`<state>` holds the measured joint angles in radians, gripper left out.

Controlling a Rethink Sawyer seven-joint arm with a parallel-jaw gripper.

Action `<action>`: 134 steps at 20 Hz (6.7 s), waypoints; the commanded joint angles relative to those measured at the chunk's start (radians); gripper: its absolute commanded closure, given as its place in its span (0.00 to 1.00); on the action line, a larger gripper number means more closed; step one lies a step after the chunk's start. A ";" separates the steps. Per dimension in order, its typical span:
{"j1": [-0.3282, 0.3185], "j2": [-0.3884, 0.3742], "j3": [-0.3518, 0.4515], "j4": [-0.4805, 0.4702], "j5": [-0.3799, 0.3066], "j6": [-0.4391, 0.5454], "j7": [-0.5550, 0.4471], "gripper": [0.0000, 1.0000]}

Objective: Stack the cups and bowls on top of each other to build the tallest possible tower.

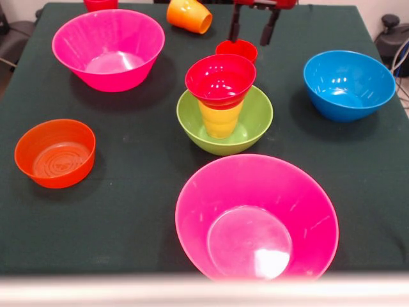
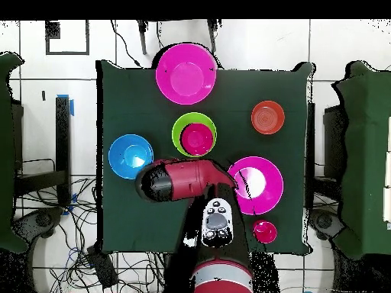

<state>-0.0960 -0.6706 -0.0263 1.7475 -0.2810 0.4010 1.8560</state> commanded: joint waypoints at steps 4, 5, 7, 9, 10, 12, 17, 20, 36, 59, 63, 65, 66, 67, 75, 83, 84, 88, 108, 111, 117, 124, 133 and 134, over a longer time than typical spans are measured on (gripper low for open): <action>-0.069 0.009 0.122 0.056 -0.116 0.037 -0.110 0.00; -0.072 0.010 0.124 0.055 -0.119 0.037 -0.107 0.00; -0.079 0.014 0.131 0.060 -0.125 0.023 -0.095 0.00; -0.076 0.026 0.134 0.066 -0.123 0.004 -0.065 0.00; -0.073 0.032 0.135 0.068 -0.121 -0.005 -0.048 0.00; -0.061 0.040 0.135 0.078 -0.111 -0.013 -0.017 0.00; -0.028 0.047 0.128 0.092 -0.093 -0.024 0.033 0.00; -0.009 0.052 0.122 0.086 -0.086 -0.024 0.051 0.00; -0.007 0.080 0.120 0.043 -0.070 -0.008 0.050 0.00; 0.005 0.209 0.082 0.007 -0.098 -0.154 0.075 0.00; -0.002 0.213 0.078 0.014 -0.098 -0.158 0.069 0.00; 0.001 0.225 0.070 0.017 -0.102 -0.173 0.072 0.00; 0.002 0.232 0.069 0.012 -0.102 -0.176 0.074 0.00; 0.002 0.238 0.067 0.010 -0.102 -0.179 0.074 0.00; 0.014 0.263 0.045 -0.004 -0.085 -0.176 0.091 0.00; 0.022 0.267 0.040 -0.018 -0.064 -0.146 0.087 1.00; 0.022 0.265 0.038 -0.014 -0.064 -0.146 0.087 1.00; 0.020 0.265 0.042 -0.016 -0.066 -0.144 0.079 1.00; -0.019 0.125 0.102 0.038 0.008 0.209 0.010 1.00; -0.021 0.107 0.107 0.036 0.015 0.241 0.006 1.00; -0.028 0.058 0.119 0.066 0.028 0.295 -0.006 1.00; -0.042 -0.004 0.137 0.046 0.050 0.436 -0.043 1.00; -0.077 -0.024 0.178 -0.054 0.063 0.607 -0.087 1.00; -0.082 -0.024 0.180 -0.066 0.061 0.621 -0.093 1.00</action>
<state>-0.1427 -0.6940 0.0418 1.7620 -0.2422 0.8823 1.8560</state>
